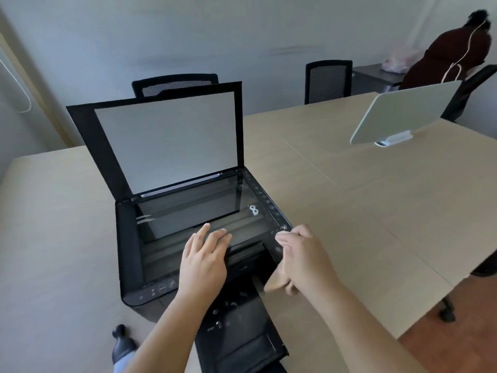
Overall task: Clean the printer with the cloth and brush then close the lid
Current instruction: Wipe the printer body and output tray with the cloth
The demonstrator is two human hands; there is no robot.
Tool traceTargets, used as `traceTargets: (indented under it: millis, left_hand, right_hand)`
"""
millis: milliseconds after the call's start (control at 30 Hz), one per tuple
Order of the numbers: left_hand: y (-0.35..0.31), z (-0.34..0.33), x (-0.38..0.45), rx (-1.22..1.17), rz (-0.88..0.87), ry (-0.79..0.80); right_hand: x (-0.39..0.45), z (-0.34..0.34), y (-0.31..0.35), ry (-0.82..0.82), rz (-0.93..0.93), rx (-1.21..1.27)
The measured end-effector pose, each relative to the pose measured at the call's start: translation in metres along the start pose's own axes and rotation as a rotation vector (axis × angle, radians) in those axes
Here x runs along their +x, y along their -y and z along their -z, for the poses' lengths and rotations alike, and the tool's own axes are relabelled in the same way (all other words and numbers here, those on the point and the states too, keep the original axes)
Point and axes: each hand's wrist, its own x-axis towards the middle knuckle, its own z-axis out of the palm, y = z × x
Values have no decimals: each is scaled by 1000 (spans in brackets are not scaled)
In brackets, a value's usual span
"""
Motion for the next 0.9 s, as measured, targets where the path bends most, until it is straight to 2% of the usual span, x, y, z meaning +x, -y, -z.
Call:
traceTargets:
  millis: [67,167,233,367,467,600,633,767,833,900]
  left_hand:
    - [-15,-5,8,-12,-44,3]
    - [-32,-13,20,-31,-88,0]
    - [-37,-18,27,-35,-87,-6]
    - [-32,-27,30,-10,-96,-1]
    - [-33,-32,28,-2,-107,-23]
    - [-30,-32,24,-18,-100,-50]
    - [-30,-32,24,-17,-102,-58]
    - [-31,-34,23,-1,-79,-78]
    - [-32,-35,24,11,-71,-80]
    - [-32,-35,24,10,-51,-86]
  right_hand:
    - [7,-6,-25,-138,38,-59]
    - [8,-46,-41,-72,247,-68]
    - [12,-52,-54,-93,258,-28]
    - [33,-28,-85,-174,153,-47]
    - [43,-30,-72,-151,131,-83]
    - [20,-55,-40,-142,355,-165]
    - [15,-53,-44,-97,365,-161]
    - [32,-33,-81,-109,258,-31]
    - [54,-33,-82,-105,176,-76]
    - [62,-42,-57,-61,218,-158]
